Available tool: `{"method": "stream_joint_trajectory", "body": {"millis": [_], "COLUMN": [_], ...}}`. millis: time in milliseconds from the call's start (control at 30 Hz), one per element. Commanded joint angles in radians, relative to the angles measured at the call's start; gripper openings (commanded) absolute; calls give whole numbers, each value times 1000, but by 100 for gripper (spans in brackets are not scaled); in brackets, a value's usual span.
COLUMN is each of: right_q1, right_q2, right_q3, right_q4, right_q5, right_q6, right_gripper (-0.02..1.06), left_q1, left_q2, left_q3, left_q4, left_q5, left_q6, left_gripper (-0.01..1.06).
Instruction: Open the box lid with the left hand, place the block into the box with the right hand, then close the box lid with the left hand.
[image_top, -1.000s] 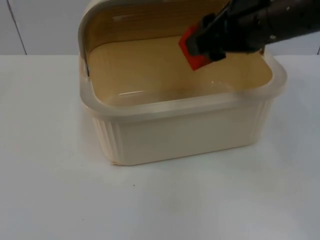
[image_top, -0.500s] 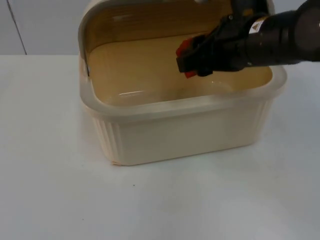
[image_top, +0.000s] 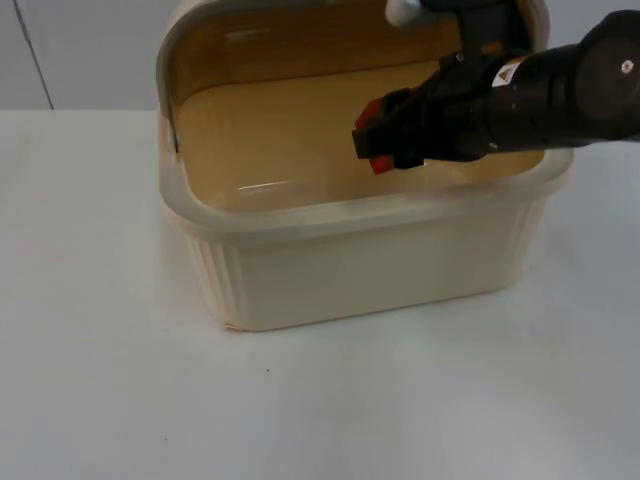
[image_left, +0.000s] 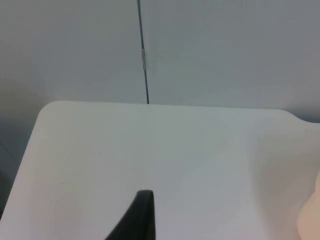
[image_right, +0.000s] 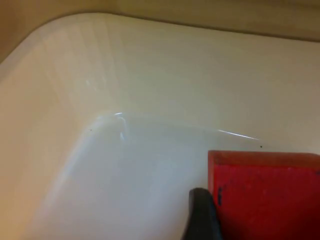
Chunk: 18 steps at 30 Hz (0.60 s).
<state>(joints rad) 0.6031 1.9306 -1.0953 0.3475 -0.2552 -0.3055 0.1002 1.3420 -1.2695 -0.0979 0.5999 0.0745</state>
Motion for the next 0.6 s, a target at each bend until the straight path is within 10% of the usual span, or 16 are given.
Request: {"method": "stream_joint_trajectory", "body": {"millis": [0,267,567], "right_q1": [3,3,3], "right_q2": [-2,-4,-60], "right_q3": [6,6,6], "right_q4": [2,2,-4], "right_q5": [4,9,121], "right_q6": [-2,-2,-2], "right_gripper": [31,105,105], "left_q1": [5,5,5], "left_q2": [-5,-5,-5], "left_q3": [2,2,2], "left_q4": [3,1,1], "left_q5": [-4,0,-2], "left_q6": [-1,-1,-1], "left_gripper": [104,104,104]}}
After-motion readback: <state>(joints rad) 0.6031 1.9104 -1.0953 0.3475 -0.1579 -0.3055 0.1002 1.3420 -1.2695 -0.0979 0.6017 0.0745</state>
